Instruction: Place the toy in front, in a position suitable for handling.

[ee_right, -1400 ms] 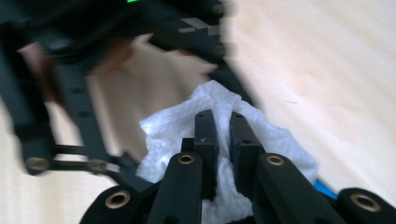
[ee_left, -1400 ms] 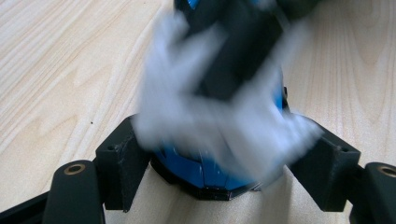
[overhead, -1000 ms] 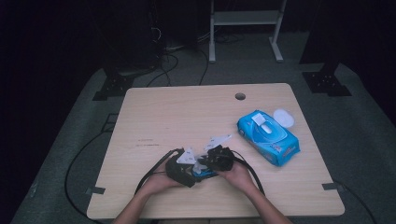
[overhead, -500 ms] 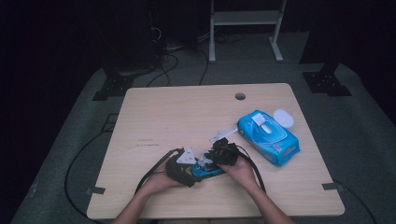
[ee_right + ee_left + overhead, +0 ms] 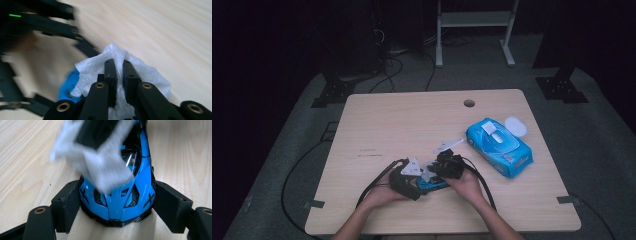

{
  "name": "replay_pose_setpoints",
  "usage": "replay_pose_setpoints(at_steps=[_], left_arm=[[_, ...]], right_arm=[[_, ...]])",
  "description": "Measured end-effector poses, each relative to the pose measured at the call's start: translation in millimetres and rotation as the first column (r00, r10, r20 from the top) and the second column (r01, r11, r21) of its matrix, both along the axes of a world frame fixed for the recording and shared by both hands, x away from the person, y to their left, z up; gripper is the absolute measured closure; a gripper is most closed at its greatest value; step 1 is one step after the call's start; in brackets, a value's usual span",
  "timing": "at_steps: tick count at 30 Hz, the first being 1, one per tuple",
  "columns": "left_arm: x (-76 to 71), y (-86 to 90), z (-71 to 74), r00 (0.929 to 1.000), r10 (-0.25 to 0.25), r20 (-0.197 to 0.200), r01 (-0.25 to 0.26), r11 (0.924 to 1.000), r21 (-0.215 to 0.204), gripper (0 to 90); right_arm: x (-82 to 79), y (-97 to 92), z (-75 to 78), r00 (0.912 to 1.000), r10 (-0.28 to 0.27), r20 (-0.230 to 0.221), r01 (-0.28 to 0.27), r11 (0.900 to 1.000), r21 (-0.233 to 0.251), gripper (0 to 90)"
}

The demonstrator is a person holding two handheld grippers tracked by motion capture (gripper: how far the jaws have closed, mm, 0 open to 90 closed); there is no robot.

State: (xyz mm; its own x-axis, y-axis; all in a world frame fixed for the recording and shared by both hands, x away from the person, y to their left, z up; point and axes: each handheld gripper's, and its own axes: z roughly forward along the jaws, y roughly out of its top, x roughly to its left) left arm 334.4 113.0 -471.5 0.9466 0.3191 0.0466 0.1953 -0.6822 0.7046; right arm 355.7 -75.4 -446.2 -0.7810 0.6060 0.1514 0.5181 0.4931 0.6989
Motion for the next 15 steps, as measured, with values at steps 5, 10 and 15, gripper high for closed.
replay_pose_setpoints(at_steps=[5,10,15], left_arm=[[-0.3,0.3,0.2,1.0000,0.002,0.004,-0.002,1.0000,0.004,25.5],[0.1,0.0,-0.1,1.0000,-0.003,0.008,0.003,1.0000,0.002,25.5],[-0.4,0.6,0.2,1.0000,0.002,0.003,-0.002,1.0000,0.003,25.5]], right_arm=[[-1.0,1.0,1.0,0.9997,-0.010,0.021,0.011,0.9993,-0.036,83.5],[-1.8,-12.0,-0.3,0.9989,-0.047,0.004,0.047,0.9985,0.027,83.6],[-8.3,-0.3,-0.2,0.9993,0.022,0.031,-0.023,0.9997,0.012,83.4]])
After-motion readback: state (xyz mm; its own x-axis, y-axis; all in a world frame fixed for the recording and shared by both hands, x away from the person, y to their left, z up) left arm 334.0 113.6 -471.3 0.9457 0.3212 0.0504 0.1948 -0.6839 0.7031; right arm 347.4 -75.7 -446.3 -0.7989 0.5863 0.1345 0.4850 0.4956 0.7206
